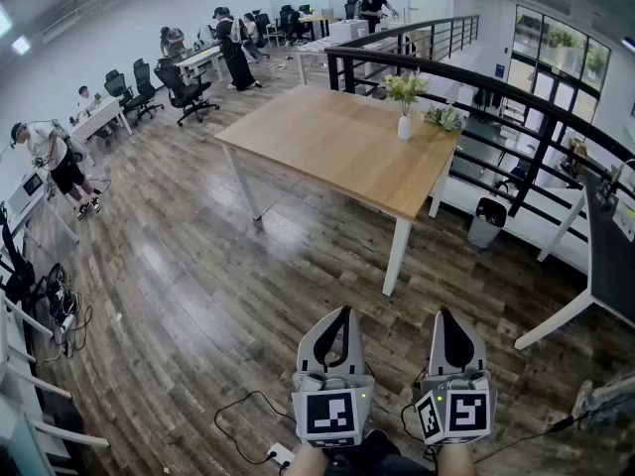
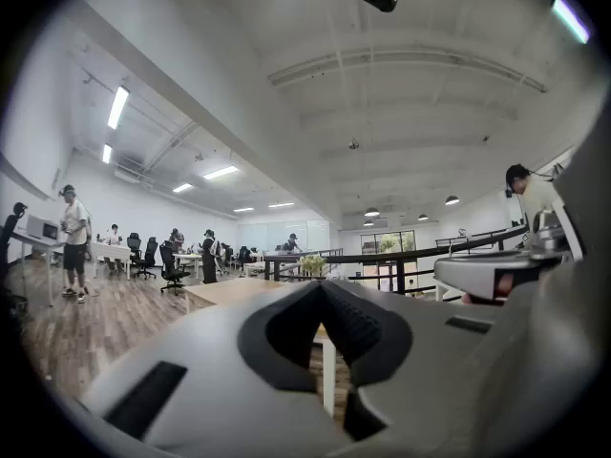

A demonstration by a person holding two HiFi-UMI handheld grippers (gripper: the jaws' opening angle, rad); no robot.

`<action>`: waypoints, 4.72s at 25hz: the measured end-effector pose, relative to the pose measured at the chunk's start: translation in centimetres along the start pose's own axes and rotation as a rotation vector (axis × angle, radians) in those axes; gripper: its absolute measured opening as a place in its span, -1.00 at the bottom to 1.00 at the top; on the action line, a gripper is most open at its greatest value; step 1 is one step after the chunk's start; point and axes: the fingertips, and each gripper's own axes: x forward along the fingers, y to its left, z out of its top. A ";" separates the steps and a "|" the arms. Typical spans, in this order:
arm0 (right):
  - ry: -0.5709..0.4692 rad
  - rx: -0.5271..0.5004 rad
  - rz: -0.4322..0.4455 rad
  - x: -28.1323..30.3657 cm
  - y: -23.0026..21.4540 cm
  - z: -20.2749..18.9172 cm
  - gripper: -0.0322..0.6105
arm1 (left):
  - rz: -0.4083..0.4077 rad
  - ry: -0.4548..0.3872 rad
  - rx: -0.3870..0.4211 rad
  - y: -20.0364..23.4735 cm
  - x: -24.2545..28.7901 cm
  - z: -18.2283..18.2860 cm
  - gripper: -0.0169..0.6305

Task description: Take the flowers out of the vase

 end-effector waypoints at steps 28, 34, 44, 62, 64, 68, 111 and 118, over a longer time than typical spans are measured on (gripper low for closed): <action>0.011 0.085 0.080 1.8 -4.1 -2.0 -0.86 | 0.090 -0.031 0.042 -2.7 3.2 0.2 -0.86; 0.007 0.082 0.078 4.0 -4.2 -2.7 -0.86 | 0.079 -0.045 0.051 -2.0 5.5 -0.4 -0.86; 0.031 0.091 0.045 14.6 -4.1 -4.1 -0.86 | 0.050 -0.058 0.052 3.6 15.2 -0.3 -0.86; 0.045 0.068 -0.057 29.4 -2.9 -5.3 -0.86 | -0.052 -0.059 0.025 11.8 29.2 -0.2 -0.86; 0.053 0.079 -0.062 30.0 -3.0 -5.9 -0.86 | -0.055 -0.054 0.025 12.1 29.8 -0.7 -0.86; 0.065 0.112 -0.071 31.9 -3.2 -7.2 -0.86 | -0.052 -0.035 0.020 12.9 31.5 -1.7 -0.86; 0.106 0.179 -0.083 62.6 -16.2 -7.1 -0.86 | -0.048 0.023 0.037 16.1 63.9 -0.1 -0.86; 0.052 0.184 -0.154 66.0 -20.0 -2.6 -0.86 | -0.122 0.034 0.023 15.7 69.1 0.6 -0.86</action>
